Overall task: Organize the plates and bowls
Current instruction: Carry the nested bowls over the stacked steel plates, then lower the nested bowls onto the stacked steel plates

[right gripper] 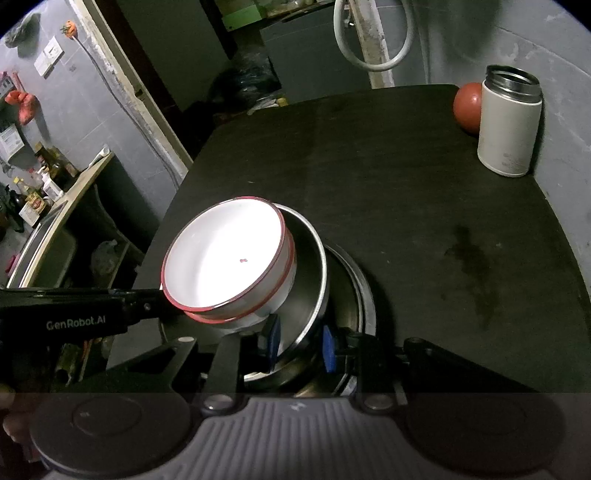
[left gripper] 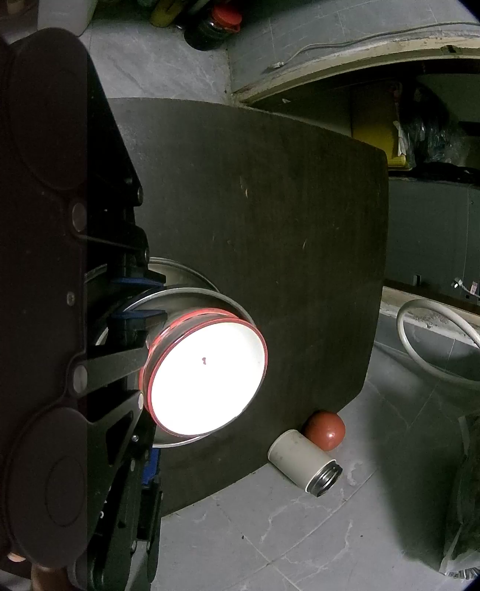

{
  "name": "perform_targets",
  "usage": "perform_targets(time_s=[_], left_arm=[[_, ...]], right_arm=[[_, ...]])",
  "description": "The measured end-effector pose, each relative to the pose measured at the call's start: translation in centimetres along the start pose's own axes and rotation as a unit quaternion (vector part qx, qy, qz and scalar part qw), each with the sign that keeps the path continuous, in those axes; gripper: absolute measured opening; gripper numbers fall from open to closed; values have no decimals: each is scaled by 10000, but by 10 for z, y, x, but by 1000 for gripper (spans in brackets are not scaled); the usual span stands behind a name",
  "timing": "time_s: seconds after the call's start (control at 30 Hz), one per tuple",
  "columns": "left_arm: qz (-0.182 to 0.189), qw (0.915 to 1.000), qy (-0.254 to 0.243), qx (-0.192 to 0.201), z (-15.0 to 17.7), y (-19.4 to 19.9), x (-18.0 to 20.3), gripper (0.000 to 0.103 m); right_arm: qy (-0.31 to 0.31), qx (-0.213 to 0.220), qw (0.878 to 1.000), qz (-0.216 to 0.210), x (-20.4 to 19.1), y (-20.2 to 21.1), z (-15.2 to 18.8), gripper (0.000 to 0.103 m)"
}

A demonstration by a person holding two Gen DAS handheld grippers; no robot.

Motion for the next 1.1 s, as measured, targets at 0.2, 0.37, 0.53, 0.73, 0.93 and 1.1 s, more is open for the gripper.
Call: perform_targets(time_s=[0.2, 0.37, 0.53, 0.73, 0.93, 1.1], left_arm=[[2, 10000, -7, -9, -2, 0, 1, 13], [6, 10000, -12, -9, -2, 0, 0, 13], [1, 10000, -9, -11, -2, 0, -1, 13], [26, 10000, 15, -35, -2, 0, 0, 13], [30, 10000, 3, -37, -2, 0, -1, 13], [30, 10000, -11, -36, -2, 0, -1, 13]], right_arm=[[-3, 17, 10000, 16, 0, 1, 0, 27], [-1, 38, 10000, 46, 0, 1, 0, 27], [48, 54, 9999, 117, -3, 1, 1, 28], [50, 105, 9998, 169, -5, 2, 2, 29], [82, 151, 9996, 240, -6, 4, 4, 29], [218, 160, 9990, 345, -9, 5, 4, 30]])
Point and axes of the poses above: each gripper's, at about its wrist camera, not at the fingertips, and y roughly against the way its jaws point, x to its right, z to its underside, the point moved 5 cm from there along -y, roughly the way its jaws point, and after that the axes turned 14 degrees about -z, right-handed, at the moved point
